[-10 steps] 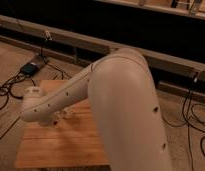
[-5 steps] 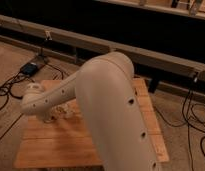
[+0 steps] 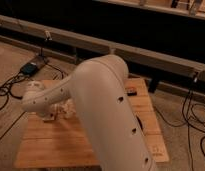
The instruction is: Place the pepper on the white sponge
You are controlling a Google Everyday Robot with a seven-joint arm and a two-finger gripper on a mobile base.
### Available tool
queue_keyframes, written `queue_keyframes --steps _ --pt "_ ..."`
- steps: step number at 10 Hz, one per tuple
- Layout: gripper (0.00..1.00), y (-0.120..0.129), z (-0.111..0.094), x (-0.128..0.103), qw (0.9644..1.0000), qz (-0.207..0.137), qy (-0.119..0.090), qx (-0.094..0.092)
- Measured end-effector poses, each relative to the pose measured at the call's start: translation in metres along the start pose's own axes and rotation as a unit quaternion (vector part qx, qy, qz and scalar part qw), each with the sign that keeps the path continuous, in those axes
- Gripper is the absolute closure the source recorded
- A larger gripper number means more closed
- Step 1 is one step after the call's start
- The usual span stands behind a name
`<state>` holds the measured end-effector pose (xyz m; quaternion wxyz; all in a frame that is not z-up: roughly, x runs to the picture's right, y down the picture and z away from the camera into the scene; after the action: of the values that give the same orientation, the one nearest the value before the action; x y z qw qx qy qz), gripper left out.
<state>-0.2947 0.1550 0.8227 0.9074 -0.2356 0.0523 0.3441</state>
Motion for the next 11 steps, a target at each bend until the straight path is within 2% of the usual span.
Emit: queue_keyframes --steps 2,9,10,11 --pt "0.98 0.001 0.006 -0.005 1.0 0.001 -0.001 -0.003" --pt "0.29 -0.016 0.022 -0.014 0.9998 0.015 -0.001 0.009" --pt "0.22 -0.017 0.024 -0.014 0.9998 0.017 0.0 0.009" --pt "0.2 -0.018 0.025 -0.013 0.9998 0.018 0.002 0.009"
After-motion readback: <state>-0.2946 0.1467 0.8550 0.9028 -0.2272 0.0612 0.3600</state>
